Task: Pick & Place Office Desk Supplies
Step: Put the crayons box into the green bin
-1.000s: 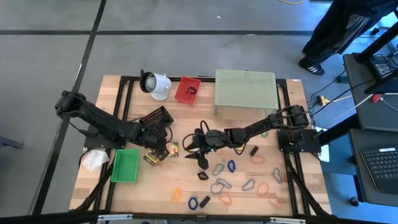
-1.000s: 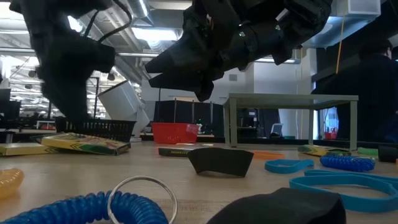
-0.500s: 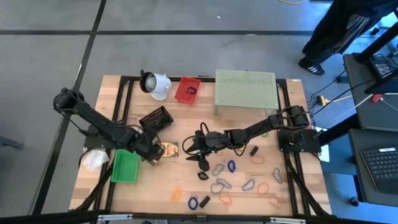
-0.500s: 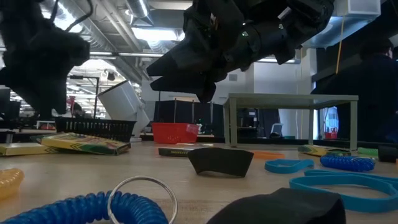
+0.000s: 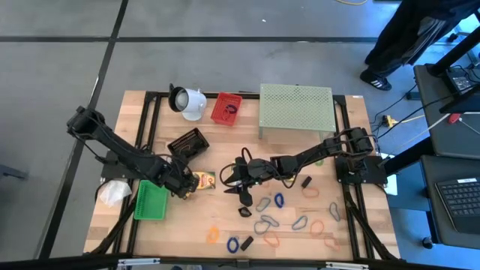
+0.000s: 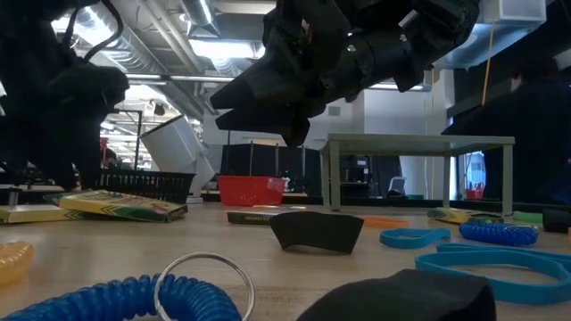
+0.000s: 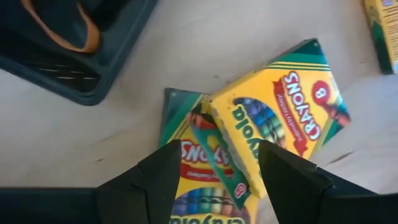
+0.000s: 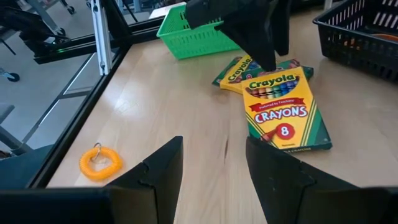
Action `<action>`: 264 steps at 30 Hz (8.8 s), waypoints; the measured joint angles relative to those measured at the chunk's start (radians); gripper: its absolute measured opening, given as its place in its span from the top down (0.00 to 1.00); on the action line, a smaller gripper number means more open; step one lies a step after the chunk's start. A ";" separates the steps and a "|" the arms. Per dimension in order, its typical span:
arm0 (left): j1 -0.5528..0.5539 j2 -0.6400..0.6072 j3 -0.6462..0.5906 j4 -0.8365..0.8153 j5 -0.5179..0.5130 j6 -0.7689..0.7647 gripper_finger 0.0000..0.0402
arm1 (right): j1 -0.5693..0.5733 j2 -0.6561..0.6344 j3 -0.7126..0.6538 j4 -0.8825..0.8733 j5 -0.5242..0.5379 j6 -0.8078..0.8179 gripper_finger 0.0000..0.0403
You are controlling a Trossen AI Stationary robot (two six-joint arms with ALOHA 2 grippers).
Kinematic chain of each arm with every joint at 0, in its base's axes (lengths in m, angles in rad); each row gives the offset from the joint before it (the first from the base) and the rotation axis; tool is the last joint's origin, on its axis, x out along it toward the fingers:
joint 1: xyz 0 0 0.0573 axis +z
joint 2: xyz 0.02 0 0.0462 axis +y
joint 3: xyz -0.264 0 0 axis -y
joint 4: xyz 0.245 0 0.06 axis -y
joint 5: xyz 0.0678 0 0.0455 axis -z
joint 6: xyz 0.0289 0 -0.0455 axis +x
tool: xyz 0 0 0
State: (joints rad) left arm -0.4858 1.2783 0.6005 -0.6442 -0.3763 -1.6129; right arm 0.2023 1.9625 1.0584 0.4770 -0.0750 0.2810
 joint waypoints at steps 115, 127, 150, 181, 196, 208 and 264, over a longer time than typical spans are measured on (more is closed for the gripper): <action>-0.397 -0.008 0.436 -0.694 0.341 -0.229 1.00 | 0.000 0.000 0.000 -0.030 0.000 -0.005 0.56; -0.396 -0.005 0.437 -0.699 0.340 -0.234 0.84 | 0.000 0.000 0.000 -0.030 0.000 -0.005 0.56; -0.189 0.004 0.436 -0.566 -0.293 0.042 0.68 | -0.109 -0.019 0.000 -0.442 0.139 0.136 0.56; 0.147 0.465 0.436 0.112 -0.120 0.918 0.70 | -0.043 -0.143 0.000 -1.119 0.312 0.165 0.56; 0.114 0.384 0.025 0.801 -0.150 0.904 0.86 | -0.009 -0.325 -0.216 -1.028 0.345 0.285 0.56; 0.115 0.421 -0.034 0.987 -0.158 0.997 0.73 | -0.061 -0.409 -0.483 -0.200 0.327 0.525 0.56; 0.169 0.589 0.039 1.158 -0.119 1.155 0.64 | -0.179 -0.052 -0.226 -0.165 0.243 0.562 0.83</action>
State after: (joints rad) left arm -0.3172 1.8675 0.6395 0.5133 -0.4954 -0.4576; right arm 0.0231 1.9105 0.8320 0.3121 0.1679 0.8434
